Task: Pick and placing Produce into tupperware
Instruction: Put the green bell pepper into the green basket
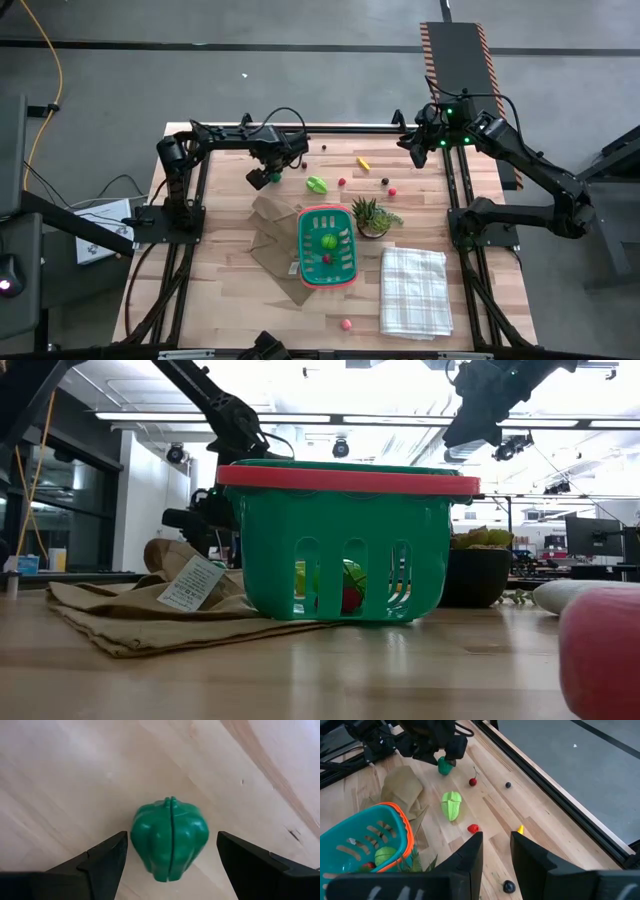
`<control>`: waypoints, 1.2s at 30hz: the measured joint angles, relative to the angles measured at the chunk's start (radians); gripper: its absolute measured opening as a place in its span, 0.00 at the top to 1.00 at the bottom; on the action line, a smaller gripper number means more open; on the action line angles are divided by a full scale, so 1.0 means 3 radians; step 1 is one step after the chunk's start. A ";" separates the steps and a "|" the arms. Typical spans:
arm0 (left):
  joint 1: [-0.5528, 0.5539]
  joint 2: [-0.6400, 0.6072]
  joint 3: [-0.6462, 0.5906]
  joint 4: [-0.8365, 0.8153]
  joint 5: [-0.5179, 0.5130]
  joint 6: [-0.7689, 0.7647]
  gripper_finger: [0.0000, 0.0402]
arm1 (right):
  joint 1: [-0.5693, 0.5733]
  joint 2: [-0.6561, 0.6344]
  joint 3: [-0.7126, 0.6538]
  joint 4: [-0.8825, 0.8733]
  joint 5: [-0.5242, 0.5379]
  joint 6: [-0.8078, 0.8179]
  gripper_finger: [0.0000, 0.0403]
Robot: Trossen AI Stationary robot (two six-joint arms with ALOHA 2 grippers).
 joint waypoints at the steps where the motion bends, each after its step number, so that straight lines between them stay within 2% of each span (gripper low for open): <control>1: 0.0000 0.0010 0.0000 0.0003 0.0007 0.0004 0.27 | 0.0001 0.0000 0.0000 0.0000 0.0000 0.0000 0.78; 36: 0.0029 0.0048 -0.0003 -0.0001 -0.0050 0.0091 0.27 | 0.0001 0.0000 0.0000 -0.0005 0.0000 0.0000 0.78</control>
